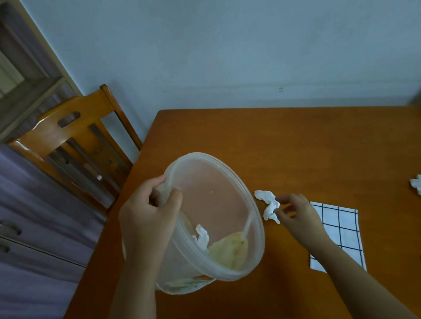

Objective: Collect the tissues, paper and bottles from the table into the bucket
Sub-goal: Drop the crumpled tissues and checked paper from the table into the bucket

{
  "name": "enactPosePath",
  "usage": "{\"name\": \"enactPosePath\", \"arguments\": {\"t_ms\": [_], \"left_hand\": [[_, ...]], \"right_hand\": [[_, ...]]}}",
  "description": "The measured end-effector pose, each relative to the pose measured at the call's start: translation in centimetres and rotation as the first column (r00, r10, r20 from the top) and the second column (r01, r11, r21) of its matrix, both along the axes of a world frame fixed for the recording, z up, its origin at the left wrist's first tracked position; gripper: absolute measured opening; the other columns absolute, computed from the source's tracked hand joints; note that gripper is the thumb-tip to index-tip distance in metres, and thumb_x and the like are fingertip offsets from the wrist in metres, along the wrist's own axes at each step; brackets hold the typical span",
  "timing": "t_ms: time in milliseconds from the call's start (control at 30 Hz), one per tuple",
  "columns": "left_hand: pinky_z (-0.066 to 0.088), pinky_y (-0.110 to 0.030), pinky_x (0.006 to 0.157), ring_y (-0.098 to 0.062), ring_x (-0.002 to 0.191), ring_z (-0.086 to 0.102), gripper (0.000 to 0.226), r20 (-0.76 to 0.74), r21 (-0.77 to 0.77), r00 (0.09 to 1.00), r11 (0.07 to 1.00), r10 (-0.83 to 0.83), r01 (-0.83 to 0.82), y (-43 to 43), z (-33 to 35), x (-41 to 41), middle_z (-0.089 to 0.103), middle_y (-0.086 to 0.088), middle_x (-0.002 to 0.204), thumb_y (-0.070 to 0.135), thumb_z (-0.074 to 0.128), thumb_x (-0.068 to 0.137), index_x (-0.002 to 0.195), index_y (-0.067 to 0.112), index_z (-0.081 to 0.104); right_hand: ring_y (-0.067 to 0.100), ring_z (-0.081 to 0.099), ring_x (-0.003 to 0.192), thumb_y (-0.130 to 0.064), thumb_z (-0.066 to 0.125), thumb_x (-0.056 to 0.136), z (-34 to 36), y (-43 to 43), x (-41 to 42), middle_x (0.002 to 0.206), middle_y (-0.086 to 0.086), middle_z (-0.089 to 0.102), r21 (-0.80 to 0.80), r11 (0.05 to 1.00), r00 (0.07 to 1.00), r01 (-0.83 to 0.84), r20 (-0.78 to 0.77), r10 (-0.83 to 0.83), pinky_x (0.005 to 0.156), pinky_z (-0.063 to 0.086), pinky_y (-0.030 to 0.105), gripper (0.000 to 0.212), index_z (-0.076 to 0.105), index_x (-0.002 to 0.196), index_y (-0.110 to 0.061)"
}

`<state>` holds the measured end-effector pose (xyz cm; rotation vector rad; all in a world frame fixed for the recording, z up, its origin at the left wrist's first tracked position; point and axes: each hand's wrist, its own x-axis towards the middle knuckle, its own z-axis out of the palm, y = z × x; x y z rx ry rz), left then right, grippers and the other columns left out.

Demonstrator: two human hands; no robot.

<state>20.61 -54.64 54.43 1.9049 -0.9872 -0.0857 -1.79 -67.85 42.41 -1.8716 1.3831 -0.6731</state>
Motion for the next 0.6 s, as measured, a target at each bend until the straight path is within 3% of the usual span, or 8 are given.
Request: {"name": "enactPosePath", "arguments": {"t_ms": [167, 433, 500, 600], "left_hand": [[0.041, -0.022, 0.050, -0.006, 0.061, 0.051, 0.025, -0.007, -0.009, 0.999, 0.999, 0.038, -0.038, -0.9, -0.2, 0.4, 0.054, 0.005, 0.060, 0.020, 0.067, 0.072, 0.096, 0.023, 0.066], [0.042, -0.014, 0.046, -0.005, 0.062, 0.053, 0.024, 0.011, -0.024, 1.000, 0.999, 0.026, -0.025, -1.8, 0.1, 1.0, 0.056, 0.007, 0.062, 0.031, 0.061, 0.067, 0.090, 0.035, 0.061], [0.044, -0.013, 0.047, -0.006, 0.062, 0.053, 0.024, 0.010, -0.030, 1.000, 0.999, 0.018, -0.017, -2.1, 0.1, 1.0, 0.056, 0.007, 0.063, 0.028, 0.063, 0.068, 0.092, 0.033, 0.061], [0.043, -0.012, 0.048, -0.006, 0.059, 0.053, 0.026, -0.001, -0.043, 1.000, 0.999, 0.008, -0.008, -2.3, 0.0, 0.9, 0.056, 0.005, 0.063, 0.020, 0.066, 0.071, 0.094, 0.031, 0.062]], "right_hand": [[0.015, 0.056, 0.082, -0.022, 0.060, 0.083, -3.2, -2.6, -0.1, 0.112, 0.008, 0.054, 0.074, 0.997, 0.993, 0.031, -0.113, -0.023, 0.055, 0.039, 0.020, 0.032, 0.055, 0.113, -0.016], [0.029, 0.048, 0.111, -0.024, 0.061, 0.081, -6.9, -5.5, 1.1, 0.129, 0.012, 0.046, 0.132, 0.991, 0.959, -0.033, -0.275, 0.069, 0.079, 0.044, 0.035, 0.051, 0.043, 0.129, -0.016], [0.028, 0.040, 0.121, -0.028, 0.060, 0.081, -7.5, -5.7, 1.3, 0.137, 0.007, 0.040, 0.152, 0.985, 0.923, -0.084, -0.360, 0.134, 0.088, 0.044, 0.040, 0.056, 0.039, 0.132, -0.020], [0.024, 0.037, 0.122, -0.031, 0.060, 0.082, -8.2, -5.5, 1.3, 0.137, 0.004, 0.039, 0.137, 0.975, 0.846, -0.174, -0.486, 0.219, 0.090, 0.044, 0.038, 0.056, 0.038, 0.132, -0.020]]}}
